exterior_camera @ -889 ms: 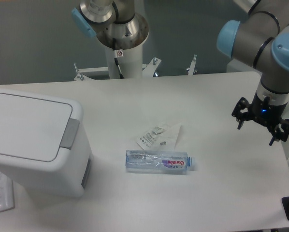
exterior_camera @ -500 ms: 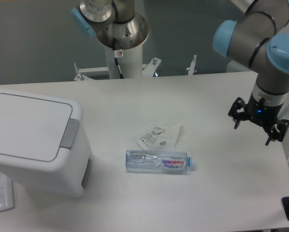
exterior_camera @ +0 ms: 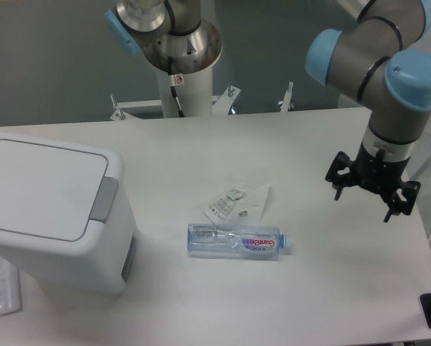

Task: Open the trash can
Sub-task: 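Move the open gripper across the table toward the water bottle, then swing the gripper up toward the white trash can's lid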

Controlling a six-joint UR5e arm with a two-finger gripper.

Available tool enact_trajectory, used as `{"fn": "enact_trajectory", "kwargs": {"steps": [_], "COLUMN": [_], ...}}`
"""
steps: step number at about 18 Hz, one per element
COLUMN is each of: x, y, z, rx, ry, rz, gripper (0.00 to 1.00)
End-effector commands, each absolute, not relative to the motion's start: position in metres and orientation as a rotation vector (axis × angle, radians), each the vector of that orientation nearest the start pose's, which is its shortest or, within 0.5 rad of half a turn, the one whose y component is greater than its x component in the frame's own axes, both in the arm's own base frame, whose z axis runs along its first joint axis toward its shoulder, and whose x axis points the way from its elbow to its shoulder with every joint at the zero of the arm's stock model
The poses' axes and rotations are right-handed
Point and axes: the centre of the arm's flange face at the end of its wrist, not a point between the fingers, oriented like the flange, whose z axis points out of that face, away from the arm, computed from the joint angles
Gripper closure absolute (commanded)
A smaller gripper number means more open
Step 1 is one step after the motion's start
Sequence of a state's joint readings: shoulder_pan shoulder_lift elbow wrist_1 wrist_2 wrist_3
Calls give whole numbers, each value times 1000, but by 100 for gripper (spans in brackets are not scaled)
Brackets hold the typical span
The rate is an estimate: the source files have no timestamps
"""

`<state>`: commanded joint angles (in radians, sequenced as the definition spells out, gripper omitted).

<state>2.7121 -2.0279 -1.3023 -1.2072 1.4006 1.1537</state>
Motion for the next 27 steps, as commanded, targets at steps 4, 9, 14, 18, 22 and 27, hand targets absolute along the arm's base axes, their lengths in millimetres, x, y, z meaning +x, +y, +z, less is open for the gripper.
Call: {"fn": "enact_trajectory", "kwargs": {"steps": [4,9,14,18,22,27], "x": [-553,-531,-495,-464,-431,-390], "y": [439,467,498,516,524,514], "z": [396,402,434,456,473,482], "rx": [-2856,-2727,-2607,-2514,-2483,-2493], "ry": [-101,-314,-442,-454,-473,-449], "rz": [87,-48,-105,-215,-276,-292], "gripper": [0,0,0,0,0,0]}}
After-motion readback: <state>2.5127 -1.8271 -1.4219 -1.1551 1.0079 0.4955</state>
